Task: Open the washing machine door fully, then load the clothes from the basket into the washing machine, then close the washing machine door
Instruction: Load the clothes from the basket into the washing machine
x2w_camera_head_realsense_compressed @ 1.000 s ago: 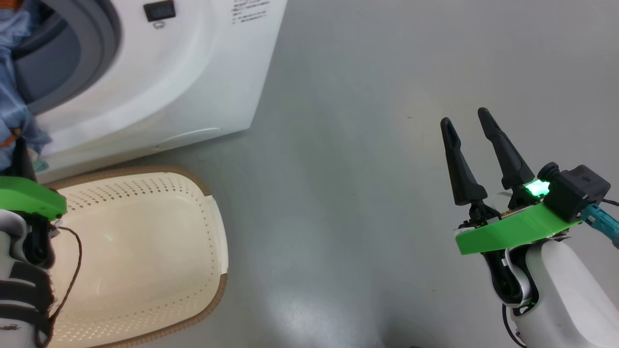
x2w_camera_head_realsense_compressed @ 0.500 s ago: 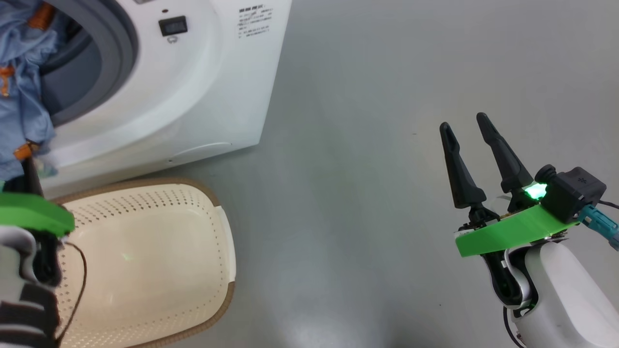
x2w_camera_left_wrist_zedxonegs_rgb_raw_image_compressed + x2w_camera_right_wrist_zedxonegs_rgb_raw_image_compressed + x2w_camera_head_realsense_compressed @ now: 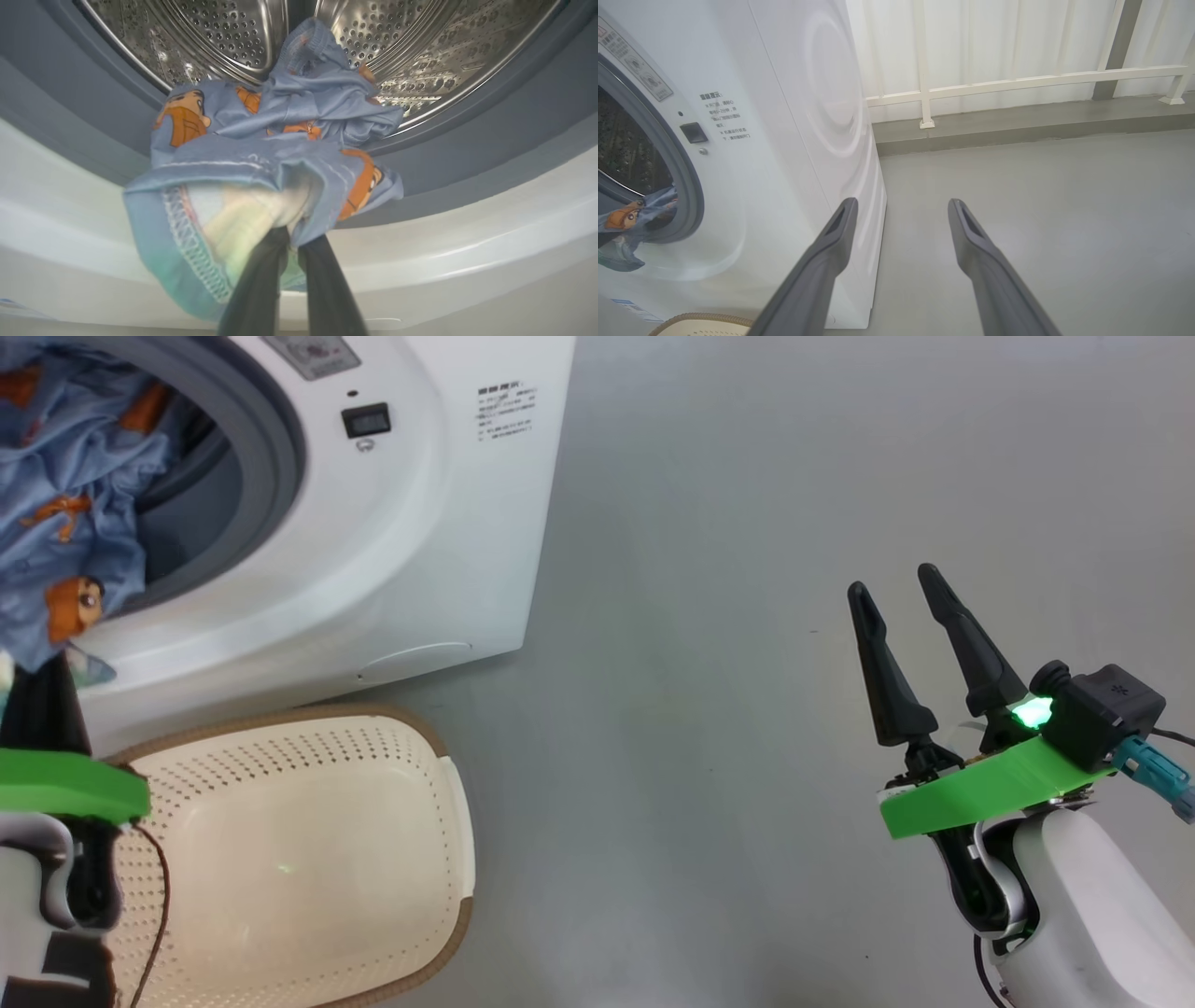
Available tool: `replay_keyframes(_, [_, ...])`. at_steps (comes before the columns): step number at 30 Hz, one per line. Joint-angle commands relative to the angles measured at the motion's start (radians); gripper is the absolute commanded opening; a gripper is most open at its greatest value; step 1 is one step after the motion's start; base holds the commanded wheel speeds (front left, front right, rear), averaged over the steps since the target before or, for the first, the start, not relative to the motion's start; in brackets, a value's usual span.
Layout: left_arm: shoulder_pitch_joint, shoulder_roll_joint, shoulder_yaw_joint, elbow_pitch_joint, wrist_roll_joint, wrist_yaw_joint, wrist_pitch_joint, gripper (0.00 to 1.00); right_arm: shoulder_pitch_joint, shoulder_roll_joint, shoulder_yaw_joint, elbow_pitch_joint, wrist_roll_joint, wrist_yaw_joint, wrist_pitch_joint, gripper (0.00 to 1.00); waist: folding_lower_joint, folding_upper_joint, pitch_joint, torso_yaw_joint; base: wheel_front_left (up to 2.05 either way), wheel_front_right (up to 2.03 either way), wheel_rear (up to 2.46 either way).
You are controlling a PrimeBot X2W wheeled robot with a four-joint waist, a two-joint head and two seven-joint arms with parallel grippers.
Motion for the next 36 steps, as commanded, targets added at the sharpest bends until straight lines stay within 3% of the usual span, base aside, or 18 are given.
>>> replay_keyframes(1, [0.011,0.035,0.033,-0.049,0.013,-0.003,-0.006,0.00,0.030,-0.016,0.022,-0.019,0.016,0.007,-0.008,1.00,0.0001,0.0000,-0.003,0.003,0.00,0.00,0.00])
replay_keyframes(11, [-0.119,0.069,0.022,-0.138,0.029,0.025,0.063,0.00,0.027,-0.017,0.023,-0.036,0.014,0.007,-0.008,1.00,0.0001,0.0000,0.062,-0.012,0.00,0.00,0.00])
replay_keyframes(21, [-0.487,0.122,-0.056,0.028,0.101,0.044,0.179,0.00,-0.006,0.003,0.011,-0.063,-0.003,0.007,-0.008,1.00,0.0001,0.0000,0.225,-0.051,0.00,0.00,0.00])
replay_keyframes(36, [-0.811,0.181,-0.105,0.214,0.186,0.030,0.010,0.00,-0.012,0.032,-0.001,-0.085,-0.023,0.007,-0.008,1.00,0.0001,0.0000,0.328,-0.090,0.00,0.00,0.00])
